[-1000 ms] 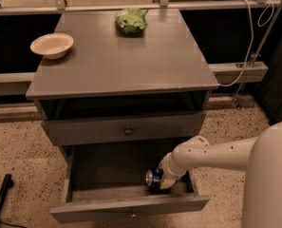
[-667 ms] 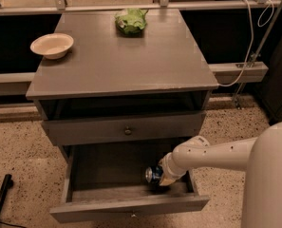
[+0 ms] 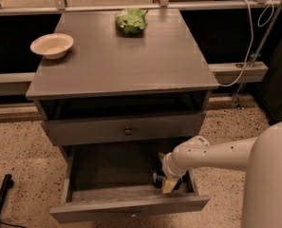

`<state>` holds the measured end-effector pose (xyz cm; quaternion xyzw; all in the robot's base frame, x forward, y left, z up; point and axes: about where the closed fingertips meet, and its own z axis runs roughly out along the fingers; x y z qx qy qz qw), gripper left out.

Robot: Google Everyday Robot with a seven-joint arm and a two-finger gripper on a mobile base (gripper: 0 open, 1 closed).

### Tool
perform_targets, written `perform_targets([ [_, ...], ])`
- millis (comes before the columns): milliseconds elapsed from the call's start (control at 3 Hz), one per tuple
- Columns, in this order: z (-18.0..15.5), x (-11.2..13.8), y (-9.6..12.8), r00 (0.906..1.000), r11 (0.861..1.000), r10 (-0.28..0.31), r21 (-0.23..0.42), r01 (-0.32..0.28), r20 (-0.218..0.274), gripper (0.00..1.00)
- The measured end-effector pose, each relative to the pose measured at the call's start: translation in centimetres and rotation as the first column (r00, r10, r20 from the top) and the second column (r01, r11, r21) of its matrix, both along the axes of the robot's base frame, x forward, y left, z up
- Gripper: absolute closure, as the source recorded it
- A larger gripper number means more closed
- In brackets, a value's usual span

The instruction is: Place pepsi can into middle drawer

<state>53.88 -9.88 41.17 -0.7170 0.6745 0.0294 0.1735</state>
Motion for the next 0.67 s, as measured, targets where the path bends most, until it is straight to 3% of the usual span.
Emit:
perform_targets([
  [333,1.3,-0.5,-0.4,0.9999,1.000,-0.002,-0.005,0.002,0.016,0.00],
  [667,4.9,-2.1,-1.5,0.9988,1.000,-0.013,-0.019,0.014,0.047,0.00],
])
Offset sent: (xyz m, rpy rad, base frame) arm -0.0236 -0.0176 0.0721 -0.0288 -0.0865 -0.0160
